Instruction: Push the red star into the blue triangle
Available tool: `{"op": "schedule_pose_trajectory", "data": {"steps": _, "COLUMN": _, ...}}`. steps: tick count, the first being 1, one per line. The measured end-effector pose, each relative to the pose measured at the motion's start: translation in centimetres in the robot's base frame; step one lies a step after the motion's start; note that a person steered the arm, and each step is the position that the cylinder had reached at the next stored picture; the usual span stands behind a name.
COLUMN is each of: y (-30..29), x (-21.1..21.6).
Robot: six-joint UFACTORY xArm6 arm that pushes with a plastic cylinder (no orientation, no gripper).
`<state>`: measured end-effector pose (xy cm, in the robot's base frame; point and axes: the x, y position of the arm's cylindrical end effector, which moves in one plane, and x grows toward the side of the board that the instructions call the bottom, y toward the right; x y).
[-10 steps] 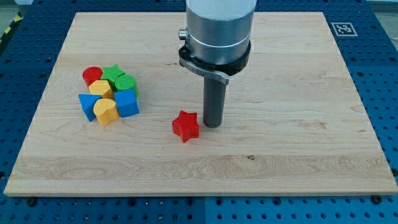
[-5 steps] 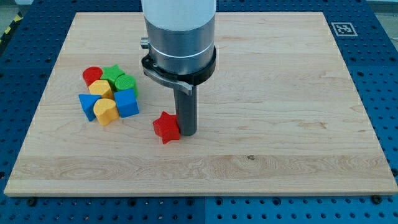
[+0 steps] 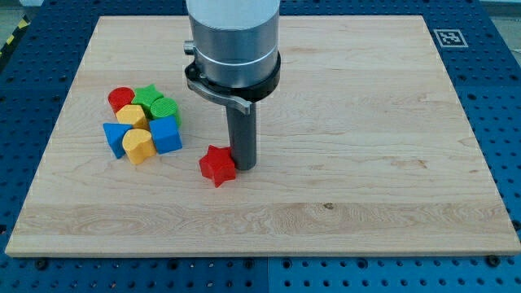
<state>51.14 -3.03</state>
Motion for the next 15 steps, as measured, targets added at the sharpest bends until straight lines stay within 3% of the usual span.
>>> {"op": "schedule_pose_trajectory", "data": {"steps": 4, "y": -9.0, "x": 6.3}}
{"op": "schedule_pose_trajectory", "data": {"steps": 5, "y": -11.0, "x": 5.5}}
{"op": "schedule_pose_trajectory", "data": {"steps": 7, "y": -3.9, "x": 5.9}}
{"op": "schedule_pose_trajectory", "data": {"steps": 8, "y": -5.2, "x": 3.7}}
{"op": "schedule_pose_trajectory", "data": {"steps": 9, "y": -7.2, "x": 6.3}}
{"op": "schedule_pose_trajectory", "data": {"steps": 12, "y": -6.1, "x": 5.7}}
{"op": "schedule_pose_trajectory", "data": {"steps": 13, "y": -4.5, "x": 4.0}}
{"op": "schedule_pose_trajectory", "data": {"steps": 14, "y": -6.6, "x": 1.3}}
{"op": "schedule_pose_trajectory", "data": {"steps": 15, "y": -8.2, "x": 3.3}}
